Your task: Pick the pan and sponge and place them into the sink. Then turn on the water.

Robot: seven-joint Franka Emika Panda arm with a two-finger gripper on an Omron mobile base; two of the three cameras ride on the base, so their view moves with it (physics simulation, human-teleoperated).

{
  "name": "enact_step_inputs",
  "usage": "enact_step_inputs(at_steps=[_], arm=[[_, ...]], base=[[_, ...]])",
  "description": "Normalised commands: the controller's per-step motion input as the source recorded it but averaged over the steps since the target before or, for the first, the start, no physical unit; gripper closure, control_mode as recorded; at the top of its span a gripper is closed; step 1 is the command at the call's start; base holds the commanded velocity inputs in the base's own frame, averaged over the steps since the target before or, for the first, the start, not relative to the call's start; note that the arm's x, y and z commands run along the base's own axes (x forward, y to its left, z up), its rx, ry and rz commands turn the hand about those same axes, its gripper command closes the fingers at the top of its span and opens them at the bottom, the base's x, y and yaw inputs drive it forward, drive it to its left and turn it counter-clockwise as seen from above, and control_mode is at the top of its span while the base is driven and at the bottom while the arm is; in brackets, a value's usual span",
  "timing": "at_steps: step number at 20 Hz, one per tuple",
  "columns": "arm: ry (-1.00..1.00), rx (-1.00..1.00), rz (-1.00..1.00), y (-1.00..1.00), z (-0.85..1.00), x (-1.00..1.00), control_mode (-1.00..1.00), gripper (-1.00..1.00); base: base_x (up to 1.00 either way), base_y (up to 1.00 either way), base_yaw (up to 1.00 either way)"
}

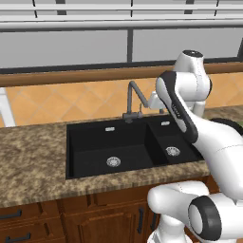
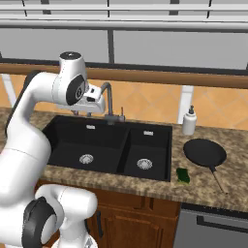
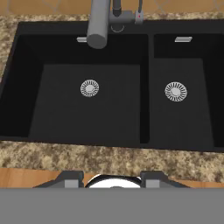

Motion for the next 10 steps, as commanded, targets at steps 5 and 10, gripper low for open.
enact_step_inputs(at_steps=[5, 10], arm=[[-0.01, 0.00, 0.00, -0.61, -0.08, 0.00, -1.00, -1.00], [0.00, 0.00, 0.00, -1.00, -0.30, 0.00, -1.00, -1.00]], base=[[0.00, 0.00, 0.00], [0.00, 0.00, 0.00]])
